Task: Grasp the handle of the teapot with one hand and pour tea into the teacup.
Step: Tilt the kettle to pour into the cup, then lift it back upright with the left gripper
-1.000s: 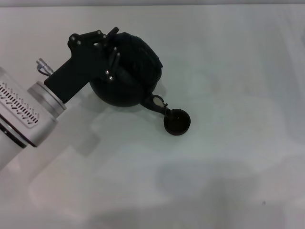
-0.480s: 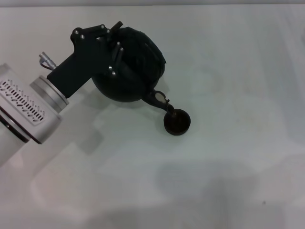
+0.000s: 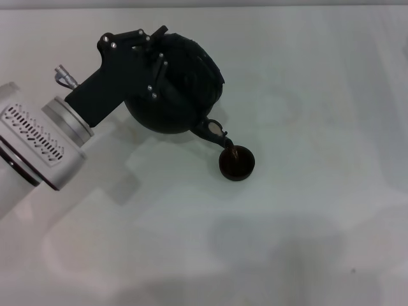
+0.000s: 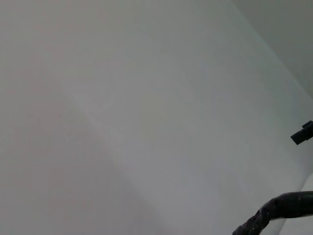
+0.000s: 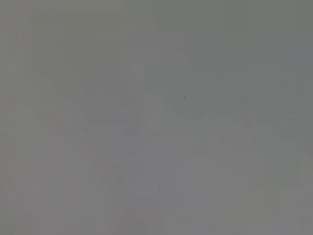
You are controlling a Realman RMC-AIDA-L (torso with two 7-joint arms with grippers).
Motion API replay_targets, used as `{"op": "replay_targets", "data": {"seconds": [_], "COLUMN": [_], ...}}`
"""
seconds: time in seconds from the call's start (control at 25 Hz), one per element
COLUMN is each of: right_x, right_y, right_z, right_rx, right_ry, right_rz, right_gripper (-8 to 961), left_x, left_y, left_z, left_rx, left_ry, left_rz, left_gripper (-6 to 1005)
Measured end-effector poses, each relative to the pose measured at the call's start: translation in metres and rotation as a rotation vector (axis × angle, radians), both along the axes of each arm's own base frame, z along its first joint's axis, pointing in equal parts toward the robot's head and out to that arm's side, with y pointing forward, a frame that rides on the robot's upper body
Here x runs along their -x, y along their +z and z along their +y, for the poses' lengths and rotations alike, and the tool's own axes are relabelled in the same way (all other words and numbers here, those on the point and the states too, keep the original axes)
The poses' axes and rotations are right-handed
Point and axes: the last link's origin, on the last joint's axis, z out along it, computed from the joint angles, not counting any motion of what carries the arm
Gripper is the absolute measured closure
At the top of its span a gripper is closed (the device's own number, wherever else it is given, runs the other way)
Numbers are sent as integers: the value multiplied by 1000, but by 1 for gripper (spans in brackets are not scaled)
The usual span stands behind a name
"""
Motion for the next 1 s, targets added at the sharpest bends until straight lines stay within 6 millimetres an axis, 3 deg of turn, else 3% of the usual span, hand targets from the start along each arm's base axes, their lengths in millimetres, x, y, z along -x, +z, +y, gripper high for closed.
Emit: {"op": "replay_targets", "data": {"seconds": [0.56, 1.0], "right_x": [-1, -1], "right_y": [0, -2], "right_z": [-1, -2], "right_rx": [0, 11], "right_ry": [-2, -1], "right_rz": [0, -3], "right_gripper": [169, 169], "left_x": [5, 16], "left_y": [-2, 2], "left_z": [-4, -9], "left_rx": [12, 115], "left_ry": [52, 220], "left_rz": [-37, -252], "left_gripper": [895, 894]}}
